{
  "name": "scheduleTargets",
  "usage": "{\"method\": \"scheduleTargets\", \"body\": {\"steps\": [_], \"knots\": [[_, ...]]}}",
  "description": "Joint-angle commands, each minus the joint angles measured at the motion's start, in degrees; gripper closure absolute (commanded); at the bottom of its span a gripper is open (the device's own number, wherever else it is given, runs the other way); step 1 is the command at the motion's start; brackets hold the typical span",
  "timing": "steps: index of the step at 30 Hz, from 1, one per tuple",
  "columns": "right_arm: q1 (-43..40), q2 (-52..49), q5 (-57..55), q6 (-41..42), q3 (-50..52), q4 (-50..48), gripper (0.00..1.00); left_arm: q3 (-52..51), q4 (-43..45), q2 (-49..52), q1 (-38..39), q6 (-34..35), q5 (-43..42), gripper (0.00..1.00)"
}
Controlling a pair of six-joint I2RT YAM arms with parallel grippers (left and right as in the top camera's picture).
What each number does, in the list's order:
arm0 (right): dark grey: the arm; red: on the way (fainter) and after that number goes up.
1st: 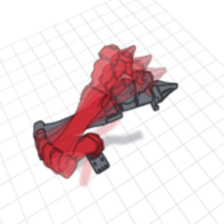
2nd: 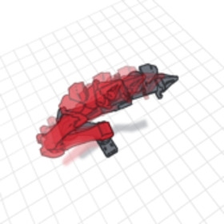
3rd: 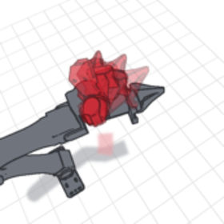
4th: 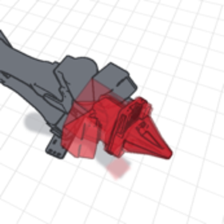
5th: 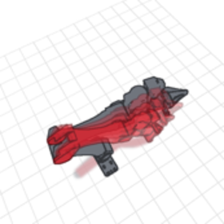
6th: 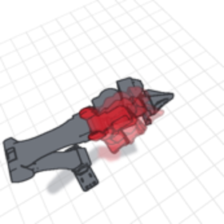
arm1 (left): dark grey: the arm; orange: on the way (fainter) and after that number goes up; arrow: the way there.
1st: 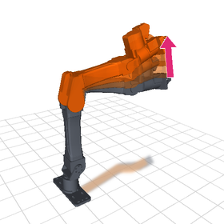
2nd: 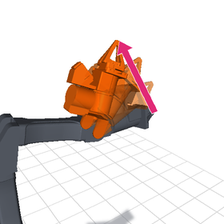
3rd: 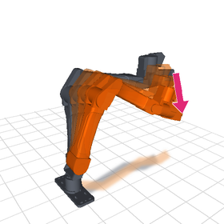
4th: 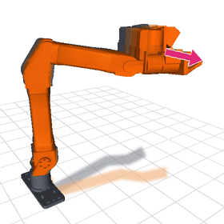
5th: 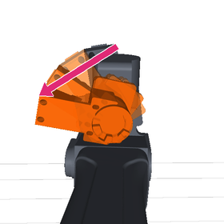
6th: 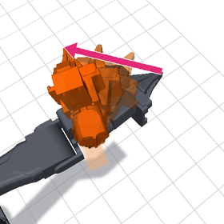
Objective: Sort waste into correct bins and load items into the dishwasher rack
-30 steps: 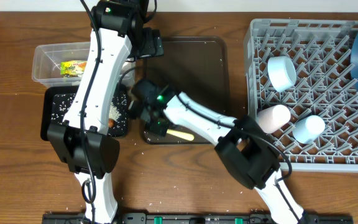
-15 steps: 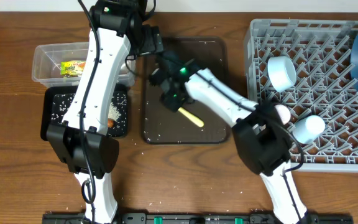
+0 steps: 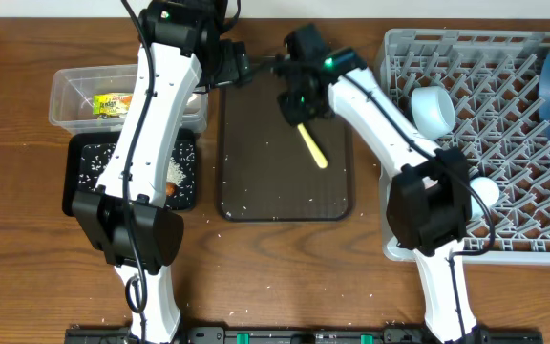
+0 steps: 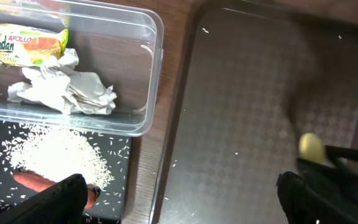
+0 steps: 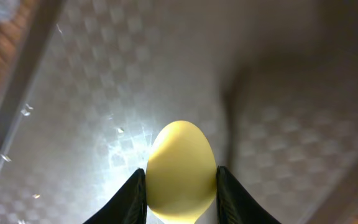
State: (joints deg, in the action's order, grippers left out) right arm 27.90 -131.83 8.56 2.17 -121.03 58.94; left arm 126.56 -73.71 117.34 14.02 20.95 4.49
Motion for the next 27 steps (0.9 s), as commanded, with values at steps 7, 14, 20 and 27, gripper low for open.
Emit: {"method": "scheduleTargets", "body": {"steps": [7,14,20,27], "knots": [[-5.66,0.07,0.94,2.75,-10.69,7.69,0.73,0.26,-0.63,0.22,-0.24,-0.92,0.68,0.00],[-9.90,0.07,0.94,2.73,-13.57,12.72,0.77,0.26,-0.63,0.22,-0.24,-0.92,0.70,0.00],[-13.07,0.79,0.87,2.47,-16.83,17.20,0.78,0.26,-0.63,0.22,-0.24,-0.92,0.68,0.00],[-18.12,3.10,-6.16,4.09,-17.73,19.69,0.79,0.26,-0.63,0.22,-0.24,-0.92,0.70,0.00]]}}
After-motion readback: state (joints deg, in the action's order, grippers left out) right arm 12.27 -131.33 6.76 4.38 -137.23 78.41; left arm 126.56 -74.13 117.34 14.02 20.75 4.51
